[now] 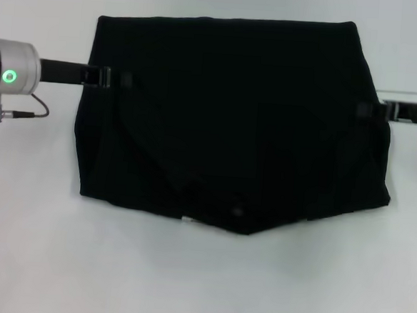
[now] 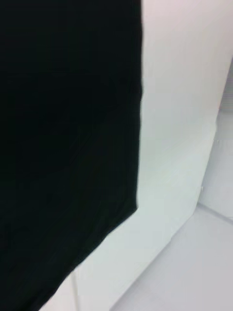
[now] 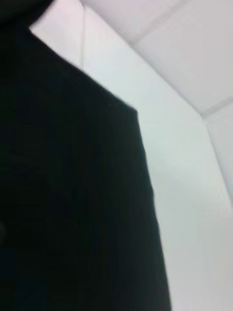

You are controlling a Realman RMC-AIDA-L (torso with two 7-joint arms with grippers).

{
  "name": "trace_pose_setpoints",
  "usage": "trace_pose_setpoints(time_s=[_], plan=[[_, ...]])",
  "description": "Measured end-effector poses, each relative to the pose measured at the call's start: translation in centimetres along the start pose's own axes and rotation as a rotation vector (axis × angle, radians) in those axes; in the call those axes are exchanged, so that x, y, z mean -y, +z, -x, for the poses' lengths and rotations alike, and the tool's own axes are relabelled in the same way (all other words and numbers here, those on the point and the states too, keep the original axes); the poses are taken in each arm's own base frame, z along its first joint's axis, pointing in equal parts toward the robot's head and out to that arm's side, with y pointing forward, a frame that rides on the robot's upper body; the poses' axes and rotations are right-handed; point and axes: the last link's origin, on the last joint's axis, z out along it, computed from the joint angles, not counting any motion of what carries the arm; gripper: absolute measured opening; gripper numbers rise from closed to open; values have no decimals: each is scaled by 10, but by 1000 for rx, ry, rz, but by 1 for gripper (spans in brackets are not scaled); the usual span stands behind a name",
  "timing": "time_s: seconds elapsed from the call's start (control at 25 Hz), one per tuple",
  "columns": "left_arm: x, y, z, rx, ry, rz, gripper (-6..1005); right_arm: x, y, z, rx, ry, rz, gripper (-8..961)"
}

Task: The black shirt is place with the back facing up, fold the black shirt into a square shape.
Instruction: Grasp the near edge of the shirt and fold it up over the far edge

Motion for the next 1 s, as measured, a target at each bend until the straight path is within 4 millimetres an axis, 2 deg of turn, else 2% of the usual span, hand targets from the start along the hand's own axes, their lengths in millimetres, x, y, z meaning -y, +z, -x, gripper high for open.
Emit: trace_pose_setpoints(time_s=[0.2, 0.48, 0.76, 0.96, 1.0], plan=[[0, 16, -12, -64, 39, -70, 28, -4, 29, 25, 45, -14, -128, -1], [0, 29, -35, -145, 95, -163, 29, -11, 47, 47, 101, -42, -209, -1], [-2, 37, -41, -179, 114, -200, 52, -12, 51, 53, 122, -51, -240, 0], [-4, 46, -35, -171, 126, -220, 82, -13, 57, 45, 109, -34, -247, 0], [-7, 53, -27, -154, 143, -240, 88, -14, 59, 42, 106, -30, -247, 0]])
